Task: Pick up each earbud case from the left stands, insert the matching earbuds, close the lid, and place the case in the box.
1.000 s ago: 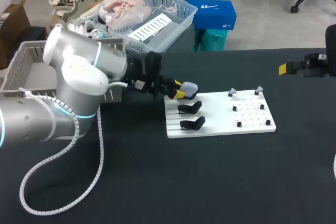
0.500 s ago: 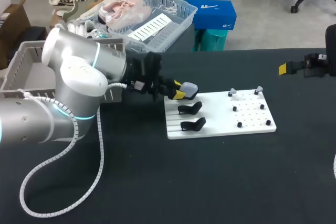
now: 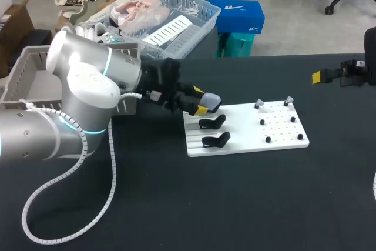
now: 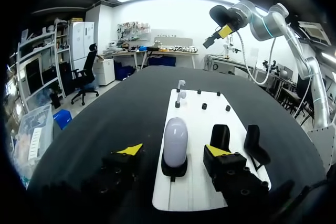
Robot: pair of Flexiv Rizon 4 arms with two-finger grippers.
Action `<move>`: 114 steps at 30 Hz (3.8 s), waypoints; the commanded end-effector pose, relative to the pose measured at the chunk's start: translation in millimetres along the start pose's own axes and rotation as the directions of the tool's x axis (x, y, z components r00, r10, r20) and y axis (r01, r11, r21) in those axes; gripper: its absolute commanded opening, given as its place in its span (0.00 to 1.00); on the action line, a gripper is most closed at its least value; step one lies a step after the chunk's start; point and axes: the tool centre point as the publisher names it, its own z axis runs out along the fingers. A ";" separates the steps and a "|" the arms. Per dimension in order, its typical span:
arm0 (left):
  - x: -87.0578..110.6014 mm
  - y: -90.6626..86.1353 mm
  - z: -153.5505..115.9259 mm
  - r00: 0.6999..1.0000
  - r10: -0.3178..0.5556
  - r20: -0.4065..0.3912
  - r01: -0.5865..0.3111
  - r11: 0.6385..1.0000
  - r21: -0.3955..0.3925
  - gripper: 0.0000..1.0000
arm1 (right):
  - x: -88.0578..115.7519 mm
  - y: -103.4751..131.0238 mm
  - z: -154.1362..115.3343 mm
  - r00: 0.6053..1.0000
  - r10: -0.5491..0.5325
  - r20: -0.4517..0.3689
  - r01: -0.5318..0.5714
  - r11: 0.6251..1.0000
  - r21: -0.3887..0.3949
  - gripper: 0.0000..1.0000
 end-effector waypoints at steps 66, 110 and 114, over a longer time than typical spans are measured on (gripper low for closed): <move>-85.1 -42.8 -14.1 0.987 0.039 0.158 -0.024 0.995 -0.095 0.00 | 0.2 -0.5 -0.1 1.000 -0.001 0.000 0.001 1.000 -0.001 1.00; -110.8 -44.7 -4.2 0.951 0.185 0.248 -0.179 0.983 -0.047 0.00 | 4.0 131.2 103.6 0.918 -0.297 -0.264 0.258 0.951 -0.172 1.00; -109.9 -46.3 -2.1 0.952 0.186 0.242 -0.182 0.983 -0.038 0.00 | 3.2 129.0 105.1 0.919 -0.292 -0.265 0.254 0.953 -0.167 1.00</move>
